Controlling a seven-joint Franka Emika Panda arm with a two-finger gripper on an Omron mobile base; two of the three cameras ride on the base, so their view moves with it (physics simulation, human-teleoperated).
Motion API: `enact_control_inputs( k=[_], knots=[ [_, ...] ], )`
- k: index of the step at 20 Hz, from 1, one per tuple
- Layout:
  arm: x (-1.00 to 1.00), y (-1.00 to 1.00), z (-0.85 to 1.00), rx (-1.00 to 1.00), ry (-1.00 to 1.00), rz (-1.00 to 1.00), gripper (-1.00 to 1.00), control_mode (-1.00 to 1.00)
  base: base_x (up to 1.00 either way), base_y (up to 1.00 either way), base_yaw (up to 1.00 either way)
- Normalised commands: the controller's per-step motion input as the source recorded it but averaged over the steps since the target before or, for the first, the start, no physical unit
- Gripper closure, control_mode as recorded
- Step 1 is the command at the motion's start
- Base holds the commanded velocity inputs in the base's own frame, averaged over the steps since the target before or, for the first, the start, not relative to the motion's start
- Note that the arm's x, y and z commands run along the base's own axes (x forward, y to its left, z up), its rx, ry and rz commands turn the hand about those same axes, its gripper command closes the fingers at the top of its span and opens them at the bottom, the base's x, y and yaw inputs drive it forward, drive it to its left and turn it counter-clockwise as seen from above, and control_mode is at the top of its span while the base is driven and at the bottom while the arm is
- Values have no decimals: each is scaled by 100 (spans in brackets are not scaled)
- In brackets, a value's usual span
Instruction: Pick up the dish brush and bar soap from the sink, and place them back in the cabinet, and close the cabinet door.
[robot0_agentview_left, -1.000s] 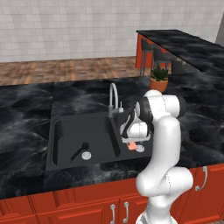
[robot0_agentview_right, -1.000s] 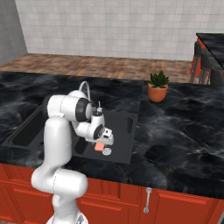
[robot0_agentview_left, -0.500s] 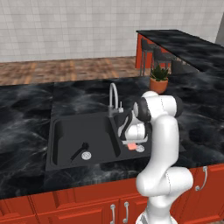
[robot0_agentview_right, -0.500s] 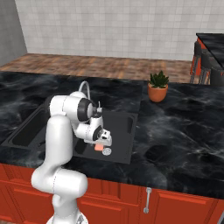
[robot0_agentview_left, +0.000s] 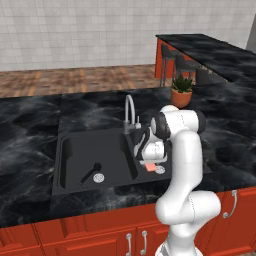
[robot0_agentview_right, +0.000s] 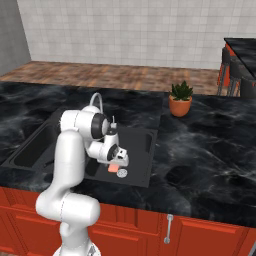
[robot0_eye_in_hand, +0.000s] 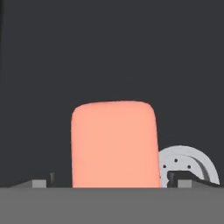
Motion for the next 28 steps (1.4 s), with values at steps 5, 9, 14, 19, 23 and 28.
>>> enact_control_inputs(
  k=[5, 9, 14, 19, 23, 28],
  knots=[
    [26, 0, -22, 0, 0, 0, -100, -100, 0, 0, 0],
    [9, 0, -34, 0, 0, 0, -100, -100, 0, 0, 0],
    [3, 0, -25, 0, 0, 0, 100, -100, 0, 0, 0],
    [0, 0, -7, 0, 0, 0, 100, -100, 0, 0, 0],
    [0, 0, 0, 0, 0, 0, 100, -100, 0, 0, 0],
    [0, 0, 0, 0, 0, 0, 100, -100, 0, 0, 0]
  ],
)
